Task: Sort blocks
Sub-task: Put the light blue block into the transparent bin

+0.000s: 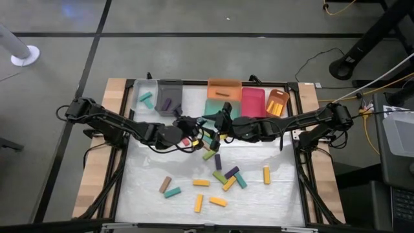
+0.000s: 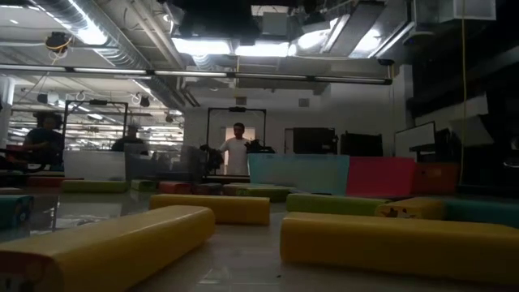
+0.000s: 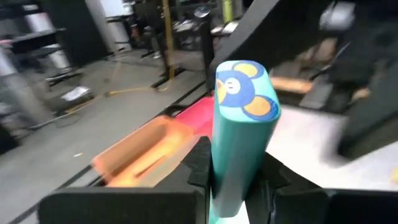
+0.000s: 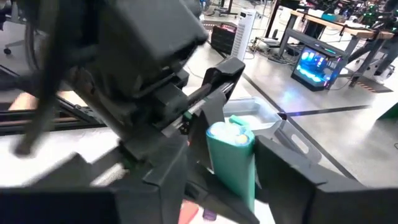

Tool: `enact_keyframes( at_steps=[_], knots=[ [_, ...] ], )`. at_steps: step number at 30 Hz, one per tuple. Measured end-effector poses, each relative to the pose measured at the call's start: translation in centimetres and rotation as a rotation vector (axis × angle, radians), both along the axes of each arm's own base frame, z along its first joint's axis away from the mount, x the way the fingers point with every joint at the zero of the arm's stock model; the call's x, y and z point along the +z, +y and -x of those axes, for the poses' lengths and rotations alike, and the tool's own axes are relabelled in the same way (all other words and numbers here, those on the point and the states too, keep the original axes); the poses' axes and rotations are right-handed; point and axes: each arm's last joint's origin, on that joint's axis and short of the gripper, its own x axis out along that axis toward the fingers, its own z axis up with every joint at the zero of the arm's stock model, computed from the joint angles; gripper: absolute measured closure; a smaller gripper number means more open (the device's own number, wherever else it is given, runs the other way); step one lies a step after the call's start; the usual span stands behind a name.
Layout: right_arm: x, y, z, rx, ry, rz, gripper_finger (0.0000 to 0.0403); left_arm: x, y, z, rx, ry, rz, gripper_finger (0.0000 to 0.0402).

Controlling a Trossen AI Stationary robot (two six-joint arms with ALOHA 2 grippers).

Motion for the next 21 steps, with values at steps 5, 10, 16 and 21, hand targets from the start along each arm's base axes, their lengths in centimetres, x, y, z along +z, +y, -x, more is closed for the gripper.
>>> enact_keyframes(
  at_steps=[5, 10, 16, 21],
  knots=[
    [0.2, 0.0, 0.3, -0.003, 0.007, 0.007, 0.0181, -1.1, 0.5, 1.1, 0.107, 0.139, -0.039, 0.036],
    [1.1, -0.3, 1.9, -0.005, 0.063, 0.012, 0.0176, -0.8, 2.1, 4.1, 0.242, 0.249, -0.029, 0.0358],
    [0.4, -0.6, 3.4, -0.022, 0.218, -0.01, 0.0176, 0.3, 6.0, 9.4, 0.448, 0.373, 0.022, 0.0359],
    [-1.7, -0.5, 3.9, -0.003, 0.397, -0.094, 0.0175, 1.2, 9.3, 13.6, 0.676, 0.403, 0.089, 0.0352]
  ],
)
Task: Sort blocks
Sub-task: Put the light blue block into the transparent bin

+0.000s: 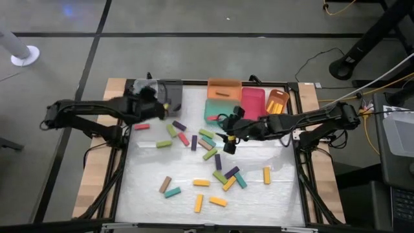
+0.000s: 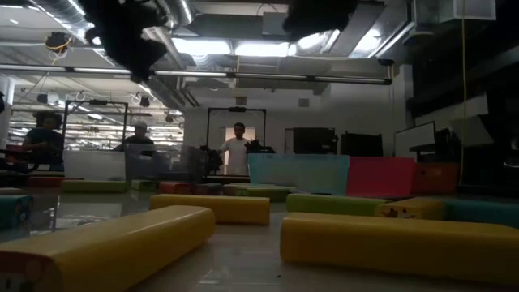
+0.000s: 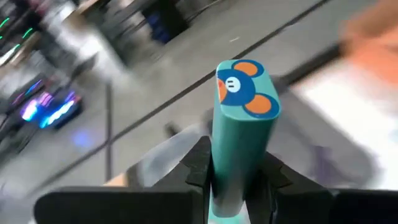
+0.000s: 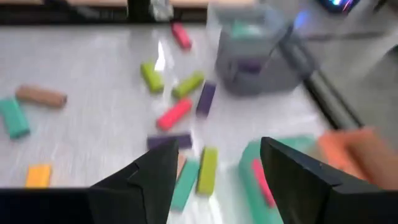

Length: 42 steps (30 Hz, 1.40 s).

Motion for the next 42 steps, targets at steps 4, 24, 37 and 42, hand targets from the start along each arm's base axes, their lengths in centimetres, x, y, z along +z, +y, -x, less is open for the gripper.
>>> enact_keyframes(
  at_steps=[4, 24, 37, 42],
  knots=[
    [-2.1, 0.3, -0.6, 0.003, 0.108, -0.065, 0.0175, 0.4, 2.1, 1.8, 0.144, -0.007, 0.008, 0.0355],
    [-9.1, 5.5, -0.5, 0.0, 0.524, -0.389, 0.0175, -6.5, 7.8, 1.8, 0.227, 0.111, 0.242, 0.0337],
    [-9.5, 11.7, 4.0, -0.264, 0.656, -0.519, 0.0175, -10.2, 9.7, 2.9, 0.27, 0.098, 0.327, 0.0303],
    [-9.5, 13.4, 4.8, -0.325, 0.596, -0.551, 0.0175, -10.3, 10.0, 2.8, 0.257, 0.046, 0.362, 0.0276]
  ],
)
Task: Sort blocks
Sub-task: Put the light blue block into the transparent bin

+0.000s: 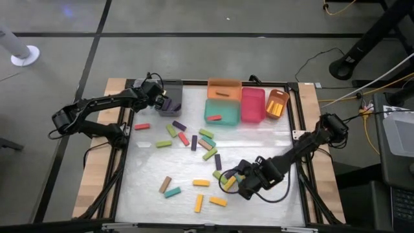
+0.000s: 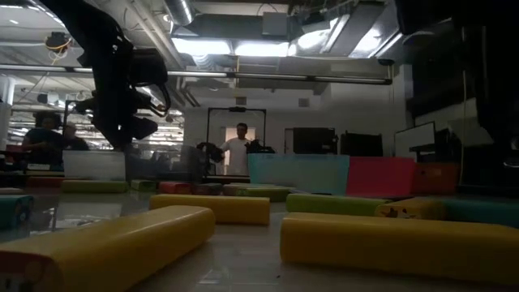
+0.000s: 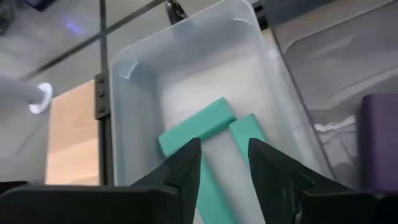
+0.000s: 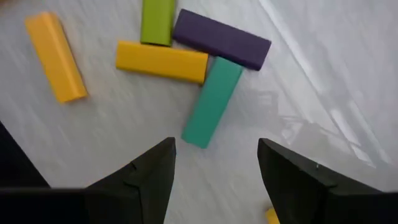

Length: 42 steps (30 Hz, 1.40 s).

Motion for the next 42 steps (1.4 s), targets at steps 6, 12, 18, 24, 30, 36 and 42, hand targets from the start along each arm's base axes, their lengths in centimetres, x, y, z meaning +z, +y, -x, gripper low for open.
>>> enact_keyframes(
  at_steps=[6, 12, 18, 24, 30, 36, 42],
  knots=[
    [-1.0, 1.0, -0.1, -0.054, -0.042, 0.058, 0.0175, -0.2, -0.2, -0.2, -0.04, -0.061, 0.072, 0.0263],
    [-3.5, 1.6, -1.0, -0.05, 0.002, 0.07, 0.0175, -0.3, -0.3, -0.4, -0.071, -0.107, 0.127, 0.0267],
    [-5.6, 2.1, -1.5, -0.043, 0.05, 0.068, 0.0175, -0.3, -0.4, -0.4, -0.076, -0.11, 0.133, 0.0266],
    [-7.3, 2.4, -1.7, -0.033, 0.11, 0.072, 0.0178, -0.3, -0.4, -0.4, -0.078, -0.107, 0.135, 0.0269],
    [-7.8, 2.5, -1.9, -0.025, 0.113, 0.073, 0.0261, 0.4, -0.6, -0.2, -0.082, -0.134, 0.111, 0.027],
    [-6.9, 2.4, -2.5, 0.055, 0.118, 0.094, 0.0313, 2.7, -1.7, 0.5, -0.135, -0.208, 0.03, 0.027],
    [-3.2, 1.2, -4.8, 0.132, 0.097, 0.157, 0.0313, 5.2, -3.7, 1.3, -0.234, -0.36, -0.026, 0.027]
  ],
)
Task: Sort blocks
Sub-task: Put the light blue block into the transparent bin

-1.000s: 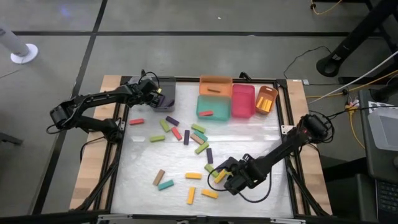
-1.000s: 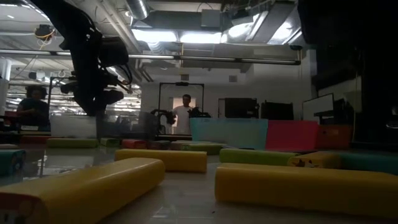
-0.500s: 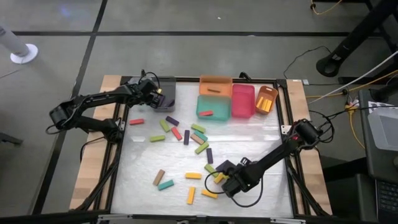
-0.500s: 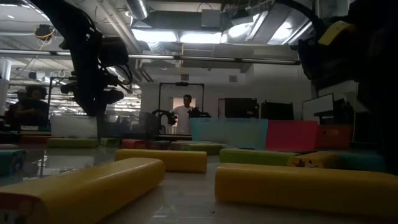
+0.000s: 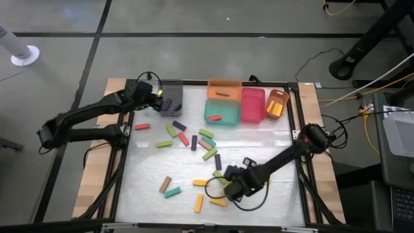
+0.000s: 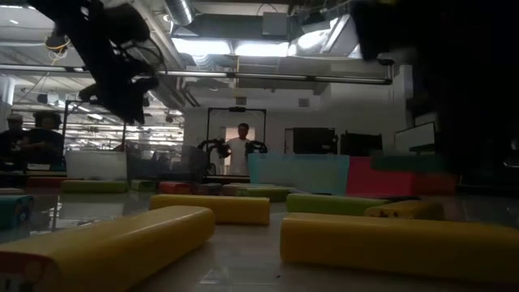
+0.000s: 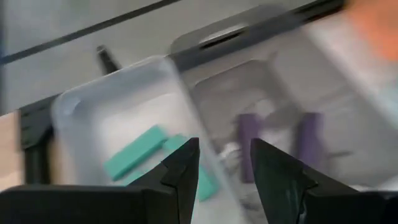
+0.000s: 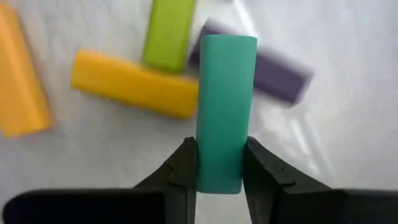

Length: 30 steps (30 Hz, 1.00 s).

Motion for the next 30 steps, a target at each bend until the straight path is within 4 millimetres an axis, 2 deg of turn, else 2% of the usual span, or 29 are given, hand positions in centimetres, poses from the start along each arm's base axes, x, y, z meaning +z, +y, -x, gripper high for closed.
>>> enact_keyframes(
  at_steps=[3, 7, 12, 17, 23, 26, 30],
  knots=[
    [2.3, -1.3, -1.6, 0.053, -0.053, 0.068, 0.031, 0.9, -1.0, 0.3, -0.078, -0.117, 0.035, 0.027],
    [4.7, -4.0, -4.2, 0.165, -0.153, 0.204, 0.03, 1.8, -2.1, 0.6, -0.166, -0.251, 0.093, 0.027],
    [6.6, -9.1, -8.3, 0.289, -0.322, 0.369, 0.0304, 2.4, -3.0, 0.9, -0.235, -0.338, 0.132, 0.027],
    [7.8, -14.9, -12.1, 0.341, -0.552, 0.39, 0.0302, 2.9, -3.5, 1.2, -0.272, -0.393, 0.143, 0.027],
    [7.2, -21.0, -15.4, 0.346, -0.767, 0.446, 0.0303, 3.1, -3.8, 1.2, -0.272, -0.463, 0.199, 0.027],
    [6.0, -23.0, -16.5, 0.314, -0.825, 0.473, 0.0301, 3.2, -3.8, 1.2, -0.261, -0.495, 0.223, 0.027],
    [4.6, -24.7, -17.4, 0.274, -0.864, 0.5, 0.0301, 3.4, -3.7, 1.0, -0.264, -0.523, 0.209, 0.027]
  ],
)
